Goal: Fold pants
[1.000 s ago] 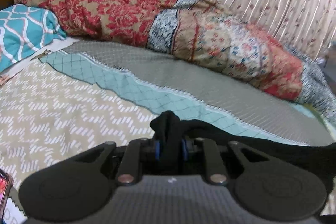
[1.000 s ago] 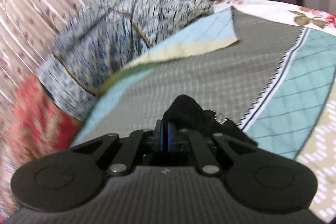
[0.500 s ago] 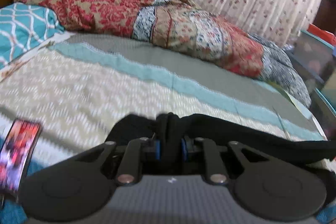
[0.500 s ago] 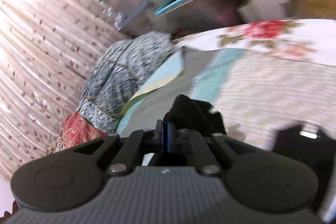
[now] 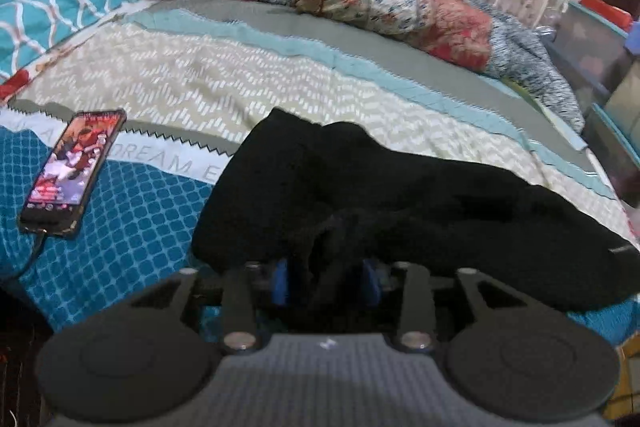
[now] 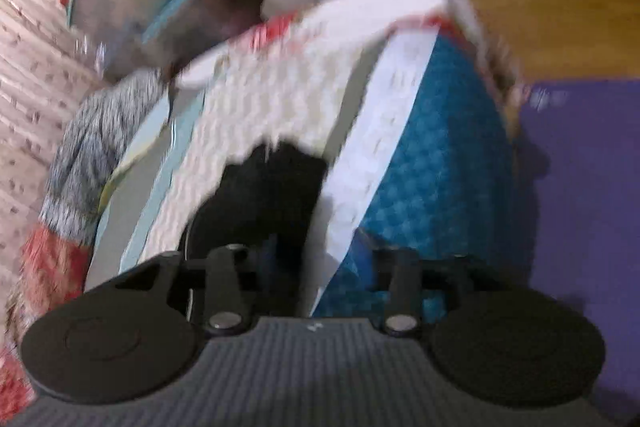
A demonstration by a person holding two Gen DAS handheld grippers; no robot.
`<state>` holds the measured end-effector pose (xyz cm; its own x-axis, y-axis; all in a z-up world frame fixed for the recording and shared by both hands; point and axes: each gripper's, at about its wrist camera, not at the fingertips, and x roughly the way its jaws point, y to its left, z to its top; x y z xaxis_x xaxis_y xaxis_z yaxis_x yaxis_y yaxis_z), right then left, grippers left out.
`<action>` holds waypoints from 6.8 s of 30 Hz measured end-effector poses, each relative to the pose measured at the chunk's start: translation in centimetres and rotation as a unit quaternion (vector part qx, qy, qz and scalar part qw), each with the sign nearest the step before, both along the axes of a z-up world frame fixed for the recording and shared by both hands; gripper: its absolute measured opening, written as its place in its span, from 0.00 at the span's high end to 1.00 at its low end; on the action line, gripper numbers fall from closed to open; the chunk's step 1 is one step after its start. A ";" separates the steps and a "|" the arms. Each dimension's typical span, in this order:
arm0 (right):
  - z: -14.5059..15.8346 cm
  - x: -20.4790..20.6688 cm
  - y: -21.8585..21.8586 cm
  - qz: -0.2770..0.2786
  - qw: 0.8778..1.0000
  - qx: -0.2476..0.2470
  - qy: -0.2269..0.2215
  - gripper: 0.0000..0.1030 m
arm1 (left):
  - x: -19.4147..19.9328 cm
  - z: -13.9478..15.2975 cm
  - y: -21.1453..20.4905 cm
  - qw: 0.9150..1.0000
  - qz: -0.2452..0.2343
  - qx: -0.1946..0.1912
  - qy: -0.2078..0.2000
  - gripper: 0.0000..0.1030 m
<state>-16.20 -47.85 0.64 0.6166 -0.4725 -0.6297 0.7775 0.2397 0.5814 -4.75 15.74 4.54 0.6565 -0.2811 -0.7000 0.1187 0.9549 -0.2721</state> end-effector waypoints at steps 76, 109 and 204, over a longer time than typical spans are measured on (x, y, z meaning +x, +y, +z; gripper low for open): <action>4.4 15.7 53.6 0.701 0.474 -0.520 -0.112 0.88 | 2.4 -5.2 10.5 0.959 0.158 -0.233 0.045 0.79; 0.9 19.1 55.2 0.834 0.472 -0.284 -0.027 0.85 | 5.4 -3.7 9.9 0.982 0.082 -0.165 0.039 0.88; 0.4 9.1 28.8 0.519 0.851 -0.083 -0.025 0.51 | 3.8 -0.5 -14.4 0.985 -0.004 0.170 0.036 0.19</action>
<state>-7.11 -19.09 1.04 0.7796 0.2628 -0.5685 0.0730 0.8634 0.4993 -1.00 1.33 4.01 0.6003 -0.0274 -0.7993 0.1178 0.9915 0.0545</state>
